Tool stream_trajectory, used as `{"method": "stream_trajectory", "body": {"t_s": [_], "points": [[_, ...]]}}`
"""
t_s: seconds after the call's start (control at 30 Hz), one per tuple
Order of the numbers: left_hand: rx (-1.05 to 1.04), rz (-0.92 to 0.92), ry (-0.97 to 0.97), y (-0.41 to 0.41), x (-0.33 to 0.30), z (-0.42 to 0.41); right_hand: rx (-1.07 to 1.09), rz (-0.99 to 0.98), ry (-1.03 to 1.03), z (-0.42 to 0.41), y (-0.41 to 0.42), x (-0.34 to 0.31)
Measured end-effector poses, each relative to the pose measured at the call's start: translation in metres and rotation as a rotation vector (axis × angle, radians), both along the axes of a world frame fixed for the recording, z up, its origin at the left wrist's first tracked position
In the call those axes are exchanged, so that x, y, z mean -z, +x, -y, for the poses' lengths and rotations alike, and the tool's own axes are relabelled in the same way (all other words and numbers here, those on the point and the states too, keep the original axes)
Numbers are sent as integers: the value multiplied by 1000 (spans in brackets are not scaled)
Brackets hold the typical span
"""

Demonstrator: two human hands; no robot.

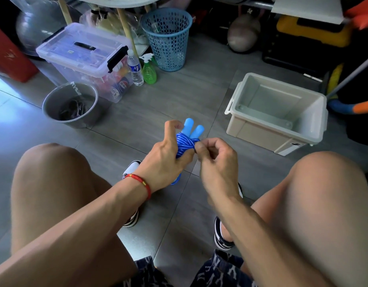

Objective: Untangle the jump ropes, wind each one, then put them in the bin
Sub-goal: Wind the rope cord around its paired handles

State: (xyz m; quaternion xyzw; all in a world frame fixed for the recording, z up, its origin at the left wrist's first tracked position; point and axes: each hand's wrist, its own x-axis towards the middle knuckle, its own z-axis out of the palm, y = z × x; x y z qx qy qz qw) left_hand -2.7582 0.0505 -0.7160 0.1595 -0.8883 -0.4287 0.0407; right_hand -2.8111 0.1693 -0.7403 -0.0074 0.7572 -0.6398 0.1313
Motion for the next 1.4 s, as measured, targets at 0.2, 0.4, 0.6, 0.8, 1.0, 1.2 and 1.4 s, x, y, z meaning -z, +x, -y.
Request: {"method": "stream_trajectory", "body": {"t_s": [0.2,0.4,0.6,0.8,1.0,1.2,1.4], "points": [[10,55,-61,1,0,-2,-64,-475,244,2,3,7],[59,100,-29,1,-3,-2,-32,-571,200,1,-4,9],[10,68,137,8,-8,3,-247,-271,134,-8,-14,6],[-95,130,126,5,-12,2,-136,-135,65,-7,-17,4],[-116,155,80,-2,-15,-14,164,-179,15,3,-16,0],[-134,104,65,-5,-19,-17,180,-9,-153,-3,-25,3],[-85,83,213,-13,-26,-12,166,14,-299,-18,-41,-18]]}}
